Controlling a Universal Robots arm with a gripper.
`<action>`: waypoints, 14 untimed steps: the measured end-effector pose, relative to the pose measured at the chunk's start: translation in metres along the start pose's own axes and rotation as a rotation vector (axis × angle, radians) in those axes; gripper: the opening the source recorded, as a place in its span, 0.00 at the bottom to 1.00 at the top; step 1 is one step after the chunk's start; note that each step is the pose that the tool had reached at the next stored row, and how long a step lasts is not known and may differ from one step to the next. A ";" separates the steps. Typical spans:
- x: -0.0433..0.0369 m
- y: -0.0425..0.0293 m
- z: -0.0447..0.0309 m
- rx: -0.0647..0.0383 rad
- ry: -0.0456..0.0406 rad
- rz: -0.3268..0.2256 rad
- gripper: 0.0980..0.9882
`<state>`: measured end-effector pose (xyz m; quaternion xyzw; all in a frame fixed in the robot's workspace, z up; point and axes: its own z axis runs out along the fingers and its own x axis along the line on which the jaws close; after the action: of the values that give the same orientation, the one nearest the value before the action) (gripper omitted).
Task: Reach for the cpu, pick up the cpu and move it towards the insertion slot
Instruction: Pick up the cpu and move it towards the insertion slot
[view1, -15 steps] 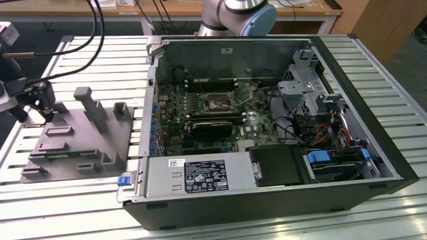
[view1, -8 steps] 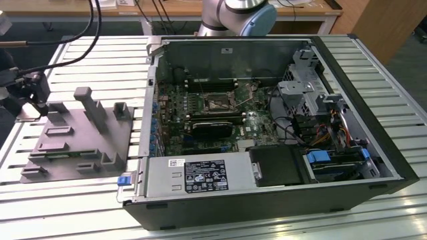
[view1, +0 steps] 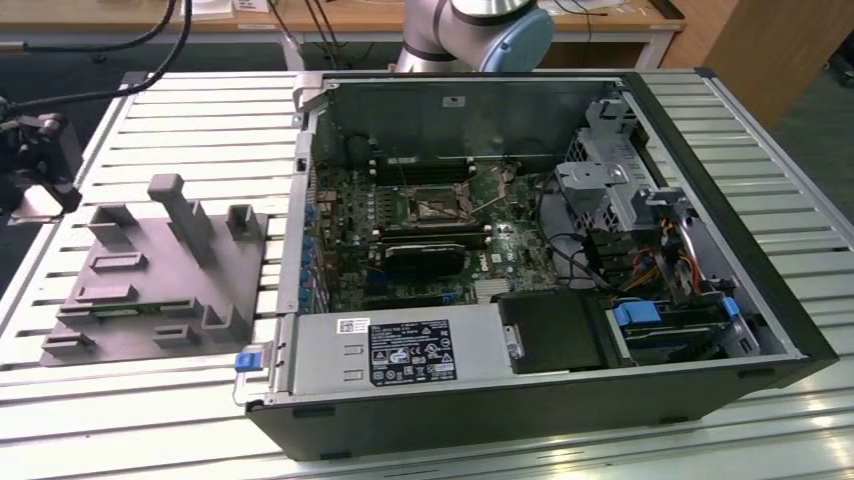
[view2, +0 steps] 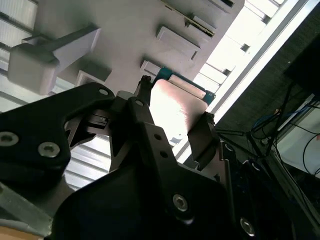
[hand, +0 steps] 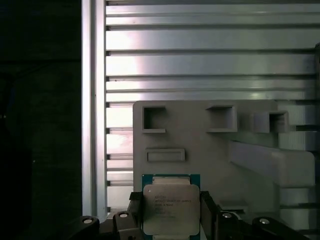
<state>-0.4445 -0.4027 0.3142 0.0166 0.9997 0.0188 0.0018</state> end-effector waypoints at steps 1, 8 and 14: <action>0.0000 0.0002 -0.0044 0.000 -0.0004 0.000 0.50; -0.0001 0.0013 -0.0335 0.000 -0.0035 0.000 0.50; -0.0002 0.0022 -0.0569 0.000 -0.0060 0.000 0.50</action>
<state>-0.4445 -0.4026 0.3712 0.0165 0.9997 0.0188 0.0048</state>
